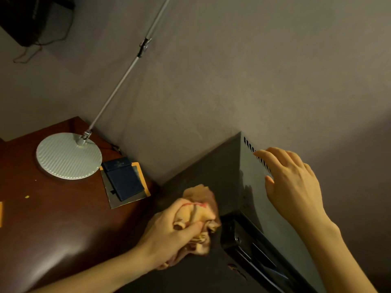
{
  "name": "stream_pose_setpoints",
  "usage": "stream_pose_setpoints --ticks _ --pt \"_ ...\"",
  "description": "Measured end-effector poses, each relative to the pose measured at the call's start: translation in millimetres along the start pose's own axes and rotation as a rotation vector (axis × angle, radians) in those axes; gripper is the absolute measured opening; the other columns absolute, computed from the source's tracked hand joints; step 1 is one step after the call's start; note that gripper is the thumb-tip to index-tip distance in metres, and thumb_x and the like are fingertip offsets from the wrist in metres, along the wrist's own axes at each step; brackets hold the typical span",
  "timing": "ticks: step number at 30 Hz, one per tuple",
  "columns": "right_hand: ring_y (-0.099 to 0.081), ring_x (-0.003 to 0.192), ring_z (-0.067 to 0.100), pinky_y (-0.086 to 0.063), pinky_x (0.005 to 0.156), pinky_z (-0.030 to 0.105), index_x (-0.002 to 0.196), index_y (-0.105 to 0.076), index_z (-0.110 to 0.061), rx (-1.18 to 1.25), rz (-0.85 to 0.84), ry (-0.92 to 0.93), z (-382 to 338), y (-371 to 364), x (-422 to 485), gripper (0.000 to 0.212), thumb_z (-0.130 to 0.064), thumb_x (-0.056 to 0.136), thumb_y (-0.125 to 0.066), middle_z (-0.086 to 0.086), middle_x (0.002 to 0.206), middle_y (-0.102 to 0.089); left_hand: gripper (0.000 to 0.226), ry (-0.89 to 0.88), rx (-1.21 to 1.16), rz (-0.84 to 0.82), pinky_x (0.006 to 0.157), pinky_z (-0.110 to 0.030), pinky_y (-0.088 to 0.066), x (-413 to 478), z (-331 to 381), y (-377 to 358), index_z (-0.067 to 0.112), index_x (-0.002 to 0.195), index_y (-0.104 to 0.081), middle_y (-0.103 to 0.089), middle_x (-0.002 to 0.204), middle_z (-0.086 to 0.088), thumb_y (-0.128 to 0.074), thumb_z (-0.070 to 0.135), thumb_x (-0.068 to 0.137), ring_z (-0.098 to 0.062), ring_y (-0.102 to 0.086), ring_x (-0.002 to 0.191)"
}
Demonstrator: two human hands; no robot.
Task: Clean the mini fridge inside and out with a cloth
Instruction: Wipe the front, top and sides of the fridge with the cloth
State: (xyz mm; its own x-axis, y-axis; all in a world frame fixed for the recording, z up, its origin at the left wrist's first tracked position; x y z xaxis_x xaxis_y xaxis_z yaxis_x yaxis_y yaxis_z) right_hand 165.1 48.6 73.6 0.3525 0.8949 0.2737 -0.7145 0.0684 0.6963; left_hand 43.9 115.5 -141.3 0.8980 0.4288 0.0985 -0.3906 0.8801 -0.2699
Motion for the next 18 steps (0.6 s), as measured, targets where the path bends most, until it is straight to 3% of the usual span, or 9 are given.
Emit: stream_pose_setpoints --ticks 3,6,12,18 --pt "-0.055 0.115 0.036 -0.050 0.082 0.051 0.129 -0.056 -0.019 0.007 0.004 -0.020 5 4 0 0.061 -0.005 0.073 -0.076 0.009 0.126 -0.060 0.026 -0.031 -0.015 -0.023 0.083 -0.026 -0.052 5 27 -10 0.041 0.100 -0.057 -0.068 0.095 0.017 -0.064 0.050 0.076 0.002 -0.065 0.087" --pt "-0.053 0.117 0.036 -0.050 0.084 0.052 0.131 -0.054 -0.021 -0.001 -0.005 -0.039 11 4 1 0.060 -0.010 0.076 -0.076 0.009 0.128 -0.058 0.022 -0.035 -0.051 -0.018 0.084 -0.030 -0.053 6 41 -14 0.042 0.098 -0.057 -0.069 0.095 0.016 -0.065 0.047 0.079 0.001 -0.065 0.088" --pt "-0.056 0.112 0.039 -0.051 0.080 0.053 0.128 -0.057 -0.017 0.013 -0.014 -0.042 12 -8 4 0.063 -0.006 0.071 -0.079 0.012 0.123 -0.061 0.032 -0.075 -0.075 -0.001 0.085 -0.037 -0.054 10 35 -17 0.036 0.102 -0.059 -0.070 0.097 0.011 -0.061 0.052 0.074 -0.005 -0.067 0.091" --pt "-0.057 0.113 0.040 -0.052 0.080 0.054 0.128 -0.057 -0.016 0.021 -0.057 -0.028 14 -25 14 0.064 -0.007 0.070 -0.080 0.014 0.123 -0.061 0.038 -0.048 -0.029 0.095 0.082 -0.035 -0.054 33 15 -15 0.045 0.101 -0.054 -0.068 0.095 0.015 -0.057 0.062 0.068 -0.002 -0.066 0.086"
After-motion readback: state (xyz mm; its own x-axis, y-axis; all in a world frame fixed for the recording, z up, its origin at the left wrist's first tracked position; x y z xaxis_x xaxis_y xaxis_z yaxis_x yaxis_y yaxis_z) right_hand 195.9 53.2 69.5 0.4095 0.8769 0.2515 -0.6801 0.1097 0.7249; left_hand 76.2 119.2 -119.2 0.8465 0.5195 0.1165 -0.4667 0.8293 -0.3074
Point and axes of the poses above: each hand's wrist, its own x-axis towards the middle knuckle, its own y-axis out of the back of the hand, z = x × y, the point moved 5 cm from there along x, towards the middle knuckle
